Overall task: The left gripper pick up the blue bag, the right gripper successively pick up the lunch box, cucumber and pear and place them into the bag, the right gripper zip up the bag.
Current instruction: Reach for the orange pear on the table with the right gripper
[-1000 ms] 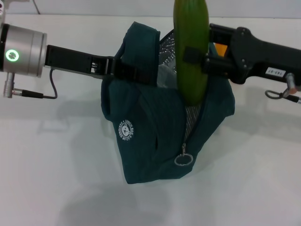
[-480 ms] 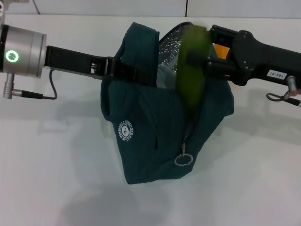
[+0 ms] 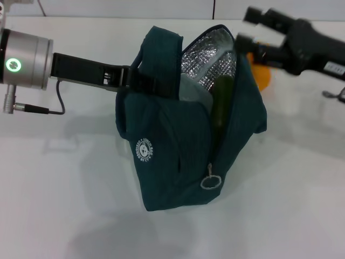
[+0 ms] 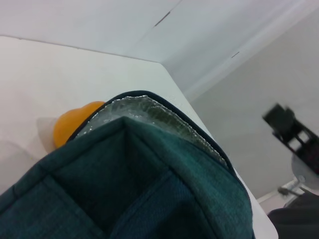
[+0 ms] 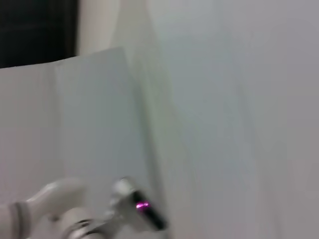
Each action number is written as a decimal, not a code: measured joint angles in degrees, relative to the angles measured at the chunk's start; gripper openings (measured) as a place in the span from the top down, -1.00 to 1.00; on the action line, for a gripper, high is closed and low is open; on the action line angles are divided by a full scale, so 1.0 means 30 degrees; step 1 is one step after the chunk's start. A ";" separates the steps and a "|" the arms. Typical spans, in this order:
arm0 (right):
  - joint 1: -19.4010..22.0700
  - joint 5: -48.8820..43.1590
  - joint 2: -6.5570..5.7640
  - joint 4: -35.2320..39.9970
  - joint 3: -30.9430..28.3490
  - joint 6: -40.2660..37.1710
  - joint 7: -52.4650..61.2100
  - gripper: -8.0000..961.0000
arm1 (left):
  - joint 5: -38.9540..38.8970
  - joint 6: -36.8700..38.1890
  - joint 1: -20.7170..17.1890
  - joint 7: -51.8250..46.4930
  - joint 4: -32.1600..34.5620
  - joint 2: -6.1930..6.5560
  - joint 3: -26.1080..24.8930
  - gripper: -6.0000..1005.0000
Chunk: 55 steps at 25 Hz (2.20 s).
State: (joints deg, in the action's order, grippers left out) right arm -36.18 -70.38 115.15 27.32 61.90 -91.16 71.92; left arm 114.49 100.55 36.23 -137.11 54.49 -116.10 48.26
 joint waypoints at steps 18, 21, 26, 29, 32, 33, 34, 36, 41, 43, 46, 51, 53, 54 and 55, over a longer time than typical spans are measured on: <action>0.1142 -0.1143 0.0010 0.0101 -0.1375 1.0087 -0.4392 -0.84 | 0.0015 -0.0031 0.0043 0.0021 0.0001 0.0000 -0.0002 0.91; 0.0394 -0.1149 0.0074 -0.1070 -0.1123 1.0829 -0.5177 -0.84 | 0.0011 -0.0170 0.0054 0.0025 0.0001 -0.0059 -0.0002 0.91; -0.0346 -0.0949 0.0233 -0.2053 -0.1216 1.1257 -0.6251 -0.83 | -0.0012 -0.0566 0.0012 0.0030 -0.0096 -0.0200 -0.0003 0.91; -0.0988 -0.0835 0.0290 -0.2758 -0.1250 1.1635 -0.6960 -0.83 | -0.0016 -0.0731 0.0109 0.0031 -0.0368 -0.0217 -0.0002 0.91; -0.1577 -0.0228 0.0310 -0.3527 -0.1274 1.1864 -0.7836 -0.83 | -0.0034 -0.0900 0.0141 0.0032 -0.0410 -0.0222 -0.0002 0.91; -0.1771 0.0015 0.0312 -0.3736 -0.1276 1.1936 -0.8102 -0.83 | -0.0037 -0.0960 0.0141 0.0031 -0.0412 -0.0225 -0.0002 0.91; -0.1945 0.0186 0.0313 -0.3901 -0.1282 1.2021 -0.8278 -0.83 | -0.0037 -0.1006 0.0143 0.0031 -0.0417 -0.0228 -0.0002 0.91; -0.2190 0.0302 0.0315 -0.4038 -0.1285 1.2241 -0.8417 -0.83 | -0.0042 -0.1109 0.0156 0.0031 -0.0446 -0.0254 -0.0002 0.91; -0.2787 0.0602 0.0317 -0.4694 -0.1288 1.2639 -0.8988 -0.83 | -0.0049 -0.1440 0.0189 0.0029 -0.0486 -0.0452 -0.0003 0.91; -0.2915 0.0898 0.0331 -0.5029 -0.1239 1.2676 -0.9380 -0.83 | -0.0049 -0.1561 0.0235 0.0029 -0.0491 -0.0515 -0.0002 0.91; -0.3119 0.1046 0.0346 -0.5604 -0.1249 1.2741 -0.9919 -0.83 | -0.0049 -0.1707 0.0343 0.0029 -0.0497 -0.0640 -0.0002 0.91; -0.3391 0.1073 0.0346 -0.6155 -0.1299 1.2835 -1.0603 -0.82 | -0.0220 -0.1809 0.0391 0.0015 -0.0524 -0.0757 -0.0003 0.91; -0.3402 0.1218 0.0344 -0.6177 -0.1278 1.2840 -1.0717 -0.82 | -0.0340 -0.1909 0.0404 0.0007 -0.0677 -0.0786 -0.0002 0.91; -0.3403 0.1286 0.0343 -0.6192 -0.1277 1.2841 -1.0743 -0.82 | -0.0390 -0.1951 0.0410 0.0005 -0.0779 -0.0801 -0.0002 0.91; -0.3405 0.1331 0.0344 -0.6207 -0.1278 1.2842 -1.0753 -0.82 | -0.0390 -0.1951 0.0410 0.0005 -0.0779 -0.0801 -0.0002 0.91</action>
State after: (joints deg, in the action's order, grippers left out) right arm -46.40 -66.39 116.18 8.70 58.07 -52.63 39.66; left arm 113.31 94.70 37.46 -137.10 52.15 -118.50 48.25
